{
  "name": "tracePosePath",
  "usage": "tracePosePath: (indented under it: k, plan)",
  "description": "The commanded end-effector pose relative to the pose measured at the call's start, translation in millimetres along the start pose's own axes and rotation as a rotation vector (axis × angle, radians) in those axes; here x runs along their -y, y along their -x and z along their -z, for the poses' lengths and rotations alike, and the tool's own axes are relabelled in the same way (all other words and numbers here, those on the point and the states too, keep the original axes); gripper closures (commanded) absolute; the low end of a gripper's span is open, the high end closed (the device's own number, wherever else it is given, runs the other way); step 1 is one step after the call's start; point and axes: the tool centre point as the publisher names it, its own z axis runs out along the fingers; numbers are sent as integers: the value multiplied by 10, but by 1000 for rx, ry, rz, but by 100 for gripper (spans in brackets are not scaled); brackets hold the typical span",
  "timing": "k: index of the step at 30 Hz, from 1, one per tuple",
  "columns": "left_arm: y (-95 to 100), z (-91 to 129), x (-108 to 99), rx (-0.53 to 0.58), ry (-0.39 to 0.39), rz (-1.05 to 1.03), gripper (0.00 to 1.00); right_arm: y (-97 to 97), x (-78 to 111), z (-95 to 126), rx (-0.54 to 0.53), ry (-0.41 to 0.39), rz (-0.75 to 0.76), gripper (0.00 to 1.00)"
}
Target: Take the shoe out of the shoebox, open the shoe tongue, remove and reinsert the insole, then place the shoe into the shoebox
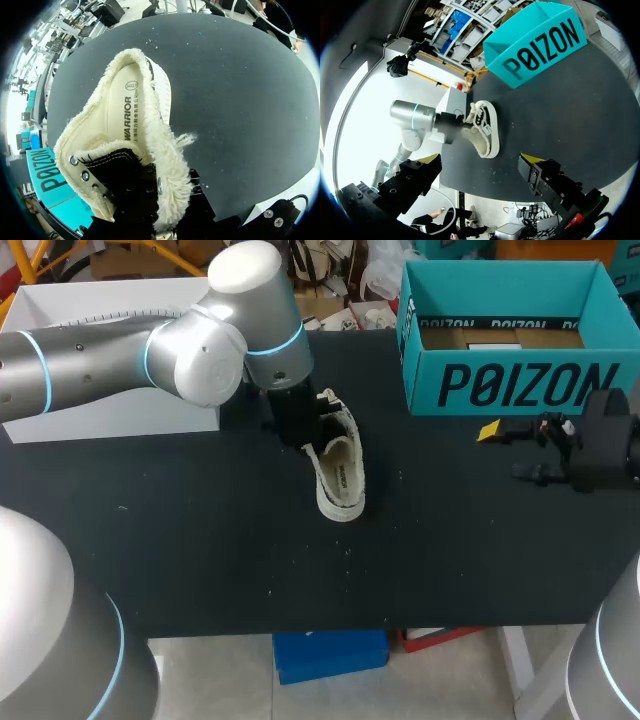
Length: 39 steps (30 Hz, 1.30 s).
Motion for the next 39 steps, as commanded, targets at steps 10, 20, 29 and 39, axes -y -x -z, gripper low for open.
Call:
tracePosePath:
  k: [10,20,29,39]
  plan:
    - [197,1075,-13,130,14,-1,100,-3,-3,-2,0,-1,-1,0]
    - [97,1980,31,159,-19,192,100,-3,-3,-2,0,-1,-1,0]
    - [-359,2598,-70,171,31,386,100,-3,-3,-2,0,-1,-1,0]
    - [-1150,3010,-123,208,96,645,100,-3,-3,-2,0,-1,-1,0]
